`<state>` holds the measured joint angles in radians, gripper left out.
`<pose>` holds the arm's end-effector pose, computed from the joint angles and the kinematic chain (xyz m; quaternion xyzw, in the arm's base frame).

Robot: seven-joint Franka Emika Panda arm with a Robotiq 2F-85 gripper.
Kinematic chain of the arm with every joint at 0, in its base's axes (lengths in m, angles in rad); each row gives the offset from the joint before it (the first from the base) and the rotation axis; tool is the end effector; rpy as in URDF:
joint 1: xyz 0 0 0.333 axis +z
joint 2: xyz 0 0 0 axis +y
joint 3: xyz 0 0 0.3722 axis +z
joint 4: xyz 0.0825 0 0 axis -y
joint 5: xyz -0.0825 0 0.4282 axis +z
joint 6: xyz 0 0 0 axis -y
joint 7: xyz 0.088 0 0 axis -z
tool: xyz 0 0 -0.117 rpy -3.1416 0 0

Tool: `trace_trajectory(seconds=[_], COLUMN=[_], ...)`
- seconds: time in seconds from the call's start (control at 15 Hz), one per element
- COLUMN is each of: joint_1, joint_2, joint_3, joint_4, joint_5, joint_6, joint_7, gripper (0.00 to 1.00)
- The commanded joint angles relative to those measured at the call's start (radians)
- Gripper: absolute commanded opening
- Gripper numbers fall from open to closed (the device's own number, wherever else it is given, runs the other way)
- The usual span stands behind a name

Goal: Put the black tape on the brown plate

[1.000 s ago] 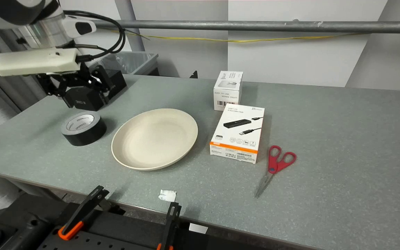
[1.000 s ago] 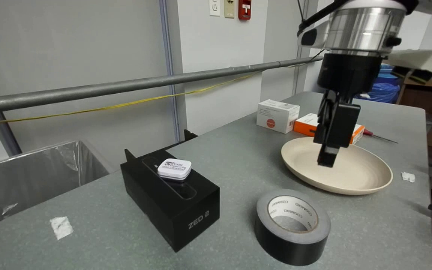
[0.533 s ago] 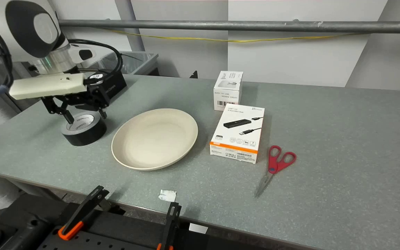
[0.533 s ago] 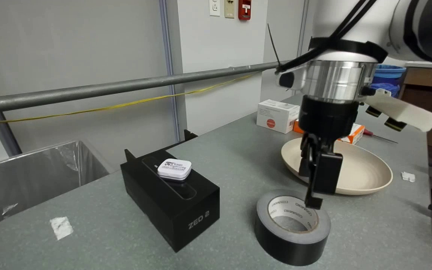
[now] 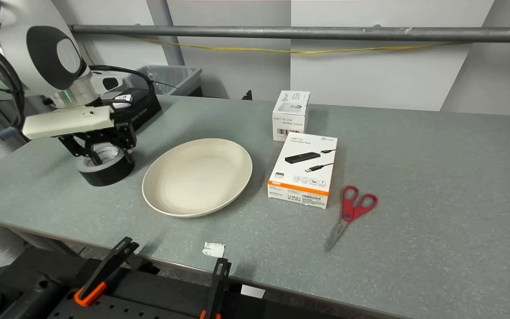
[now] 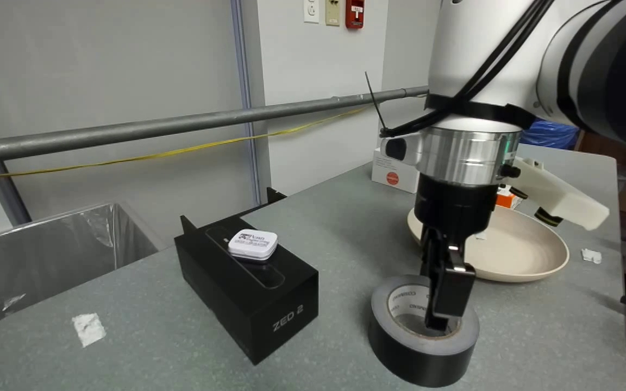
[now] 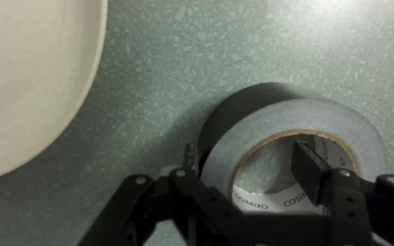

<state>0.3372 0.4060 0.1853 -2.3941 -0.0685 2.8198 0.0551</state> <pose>0.4599 0.2744 0.1553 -0.9665 -0.2552 -0.0066 0.0281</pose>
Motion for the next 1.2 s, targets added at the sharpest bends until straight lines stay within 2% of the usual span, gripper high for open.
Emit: trace_trajectory(seconds=[0.0,0.33,0.67,0.93,1.13], joint_1=[0.029,0.008,-0.037,-0.135,-0.187], joint_2=[0.015,0.01,-0.053,-0.177,-0.284], joint_3=[-0.034,-0.037,-0.021,0.003,-0.017], joint_4=[0.018,0.033,0.025,-0.027,-0.075], joint_5=[-0.04,-0.01,0.031,0.103,0.144], joint_6=[0.062,0.061,0.014,-0.047,-0.125], joint_7=[0.04,0.032,0.024,-0.021,-0.032], gripper=[0.42,0.04,0.06,0.06,0.06])
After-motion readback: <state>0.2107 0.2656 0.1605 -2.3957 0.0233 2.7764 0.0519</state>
